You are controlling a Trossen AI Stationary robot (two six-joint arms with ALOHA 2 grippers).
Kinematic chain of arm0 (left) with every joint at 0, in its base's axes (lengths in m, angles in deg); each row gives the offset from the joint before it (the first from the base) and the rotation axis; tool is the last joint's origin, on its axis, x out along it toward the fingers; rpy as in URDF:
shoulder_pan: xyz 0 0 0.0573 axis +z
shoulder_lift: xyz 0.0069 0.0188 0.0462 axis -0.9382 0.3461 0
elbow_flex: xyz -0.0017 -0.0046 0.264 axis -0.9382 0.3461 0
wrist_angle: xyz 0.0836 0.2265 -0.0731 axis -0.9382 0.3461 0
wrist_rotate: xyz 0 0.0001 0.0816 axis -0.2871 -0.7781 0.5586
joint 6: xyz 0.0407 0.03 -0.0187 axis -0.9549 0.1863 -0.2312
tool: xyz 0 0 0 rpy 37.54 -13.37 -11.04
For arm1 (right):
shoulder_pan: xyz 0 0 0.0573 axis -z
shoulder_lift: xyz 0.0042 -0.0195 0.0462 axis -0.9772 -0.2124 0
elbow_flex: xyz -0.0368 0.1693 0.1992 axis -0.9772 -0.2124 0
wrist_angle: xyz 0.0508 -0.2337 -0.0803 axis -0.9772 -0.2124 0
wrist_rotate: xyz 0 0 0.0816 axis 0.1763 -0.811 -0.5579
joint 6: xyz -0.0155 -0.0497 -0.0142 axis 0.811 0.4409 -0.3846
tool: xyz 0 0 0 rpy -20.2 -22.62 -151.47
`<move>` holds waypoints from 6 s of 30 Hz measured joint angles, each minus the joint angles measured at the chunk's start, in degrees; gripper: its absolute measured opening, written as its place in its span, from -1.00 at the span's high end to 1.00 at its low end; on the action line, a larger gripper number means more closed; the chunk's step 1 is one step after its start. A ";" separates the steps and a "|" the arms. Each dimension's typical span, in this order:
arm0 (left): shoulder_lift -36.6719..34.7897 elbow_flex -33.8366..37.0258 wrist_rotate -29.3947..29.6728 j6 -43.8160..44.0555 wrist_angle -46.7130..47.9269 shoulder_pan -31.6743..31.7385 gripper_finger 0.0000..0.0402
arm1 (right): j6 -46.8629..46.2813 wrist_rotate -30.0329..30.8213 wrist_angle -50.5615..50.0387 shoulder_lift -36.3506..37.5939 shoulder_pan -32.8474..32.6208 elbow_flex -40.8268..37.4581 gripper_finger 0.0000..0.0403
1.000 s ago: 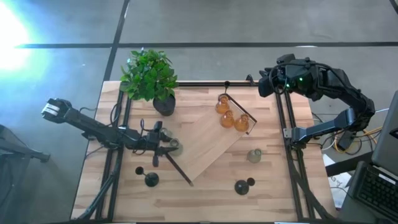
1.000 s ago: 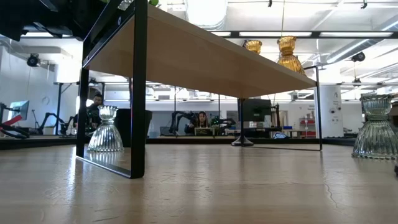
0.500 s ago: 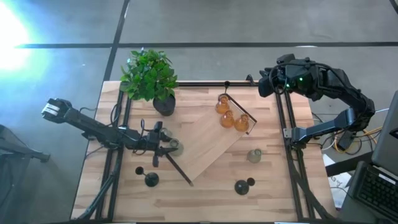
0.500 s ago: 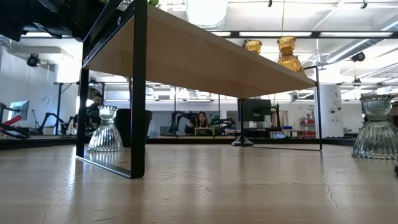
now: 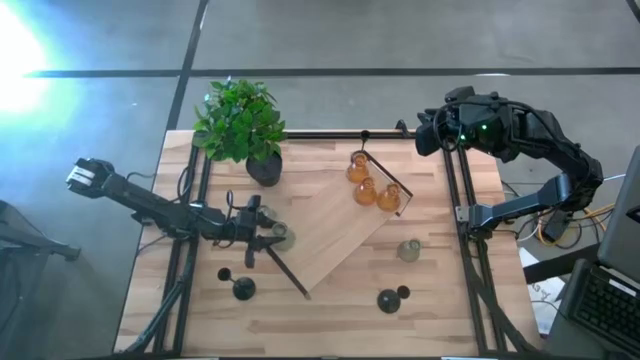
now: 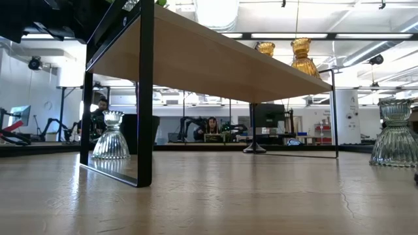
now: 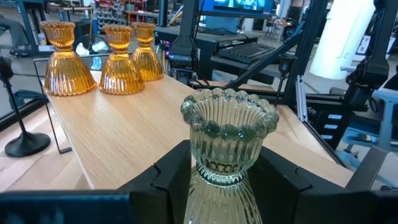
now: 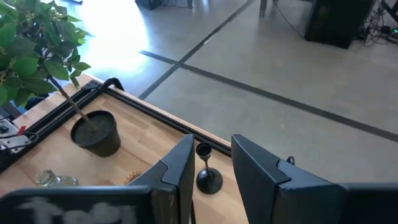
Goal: Pick & Place candle stick holders
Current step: Put the top transparent glass candle holder on the shelf, then put the left transparent glass candle holder on the shelf
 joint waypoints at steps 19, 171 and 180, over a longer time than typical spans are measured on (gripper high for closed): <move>-2.19 0.24 0.68 0.11 1.96 -0.02 -0.29 | 0.24 0.00 0.07 0.00 0.00 0.00 0.55; -6.71 -0.57 17.44 19.34 43.96 9.58 0.41 | 8.14 0.52 3.02 0.02 0.00 0.00 0.64; -16.86 -14.37 14.34 20.42 66.22 7.33 0.41 | 8.59 0.50 3.04 0.02 -0.02 0.00 0.57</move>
